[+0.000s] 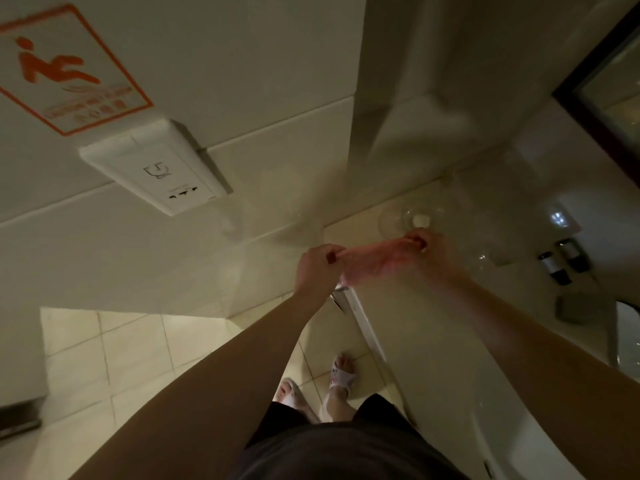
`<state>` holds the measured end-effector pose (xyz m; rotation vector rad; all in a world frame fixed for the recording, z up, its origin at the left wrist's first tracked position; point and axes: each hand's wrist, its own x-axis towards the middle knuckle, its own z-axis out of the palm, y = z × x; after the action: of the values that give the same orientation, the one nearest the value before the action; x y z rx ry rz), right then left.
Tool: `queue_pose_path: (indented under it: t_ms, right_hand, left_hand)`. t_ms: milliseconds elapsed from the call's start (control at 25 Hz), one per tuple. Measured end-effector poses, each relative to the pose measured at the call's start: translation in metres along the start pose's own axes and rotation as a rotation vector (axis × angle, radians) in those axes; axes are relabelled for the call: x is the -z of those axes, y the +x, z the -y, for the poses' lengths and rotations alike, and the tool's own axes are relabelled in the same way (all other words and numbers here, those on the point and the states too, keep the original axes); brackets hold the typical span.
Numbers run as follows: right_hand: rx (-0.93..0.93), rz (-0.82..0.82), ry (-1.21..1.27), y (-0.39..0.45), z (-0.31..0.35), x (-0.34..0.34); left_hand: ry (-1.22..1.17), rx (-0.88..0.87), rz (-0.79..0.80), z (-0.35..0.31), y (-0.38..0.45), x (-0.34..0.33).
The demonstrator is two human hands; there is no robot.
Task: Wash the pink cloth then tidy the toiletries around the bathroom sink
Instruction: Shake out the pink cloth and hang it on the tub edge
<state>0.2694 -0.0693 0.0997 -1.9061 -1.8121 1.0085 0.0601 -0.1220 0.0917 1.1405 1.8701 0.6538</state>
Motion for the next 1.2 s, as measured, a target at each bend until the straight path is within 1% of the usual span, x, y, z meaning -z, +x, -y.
queue_pose_path:
  t_ms: [80, 160, 240, 320, 400, 480, 640, 720, 840, 920, 1040, 1080, 1160, 1200]
  right_hand:
    - [-0.005, 0.016, -0.007, 0.019, -0.008, 0.0]
    - [-0.057, 0.087, -0.008, 0.038, -0.013, -0.007]
    - [-0.114, 0.143, -0.06, 0.061, -0.013, -0.016]
    - [-0.067, 0.091, -0.221, 0.08, -0.013, -0.028]
    - [-0.005, 0.045, -0.364, 0.097, -0.008, -0.037]
    - [-0.003, 0.068, -0.423, 0.113, -0.005, -0.046]
    - [-0.158, 0.073, -0.332, 0.137, -0.005, -0.06]
    - [-0.205, 0.045, -0.271, 0.142, -0.009, -0.065]
    - [-0.187, -0.013, -0.212, 0.146, -0.006, -0.07]
    - [-0.179, -0.039, -0.173, 0.149, -0.003, -0.072]
    - [-0.205, 0.014, -0.091, 0.154, -0.006, -0.074]
    - [-0.22, 0.036, -0.059, 0.153, -0.008, -0.074]
    - [-0.232, 0.031, -0.01, 0.147, -0.011, -0.075]
    - [-0.206, 0.008, -0.012, 0.142, -0.012, -0.076]
  left_hand:
    - [-0.105, 0.096, -0.008, 0.002, 0.012, -0.011]
    - [-0.168, 0.195, -0.012, 0.006, 0.026, -0.021]
    - [-0.084, 0.222, -0.007, 0.011, 0.043, -0.032]
    - [-0.039, 0.248, -0.044, 0.012, 0.059, -0.039]
    - [-0.127, 0.34, -0.096, 0.013, 0.076, -0.043]
    - [-0.196, 0.419, -0.142, 0.015, 0.092, -0.046]
    - [-0.218, 0.493, -0.208, 0.019, 0.112, -0.045]
    - [-0.17, 0.508, -0.21, 0.02, 0.122, -0.046]
    - [-0.201, 0.533, -0.233, 0.025, 0.138, -0.048]
    - [-0.217, 0.517, -0.25, 0.03, 0.147, -0.052]
    - [-0.218, 0.49, -0.254, 0.032, 0.146, -0.054]
    - [-0.258, 0.49, -0.247, 0.031, 0.143, -0.053]
    - [-0.355, 0.479, -0.251, 0.032, 0.138, -0.054]
    - [-0.311, 0.452, -0.264, 0.031, 0.134, -0.056]
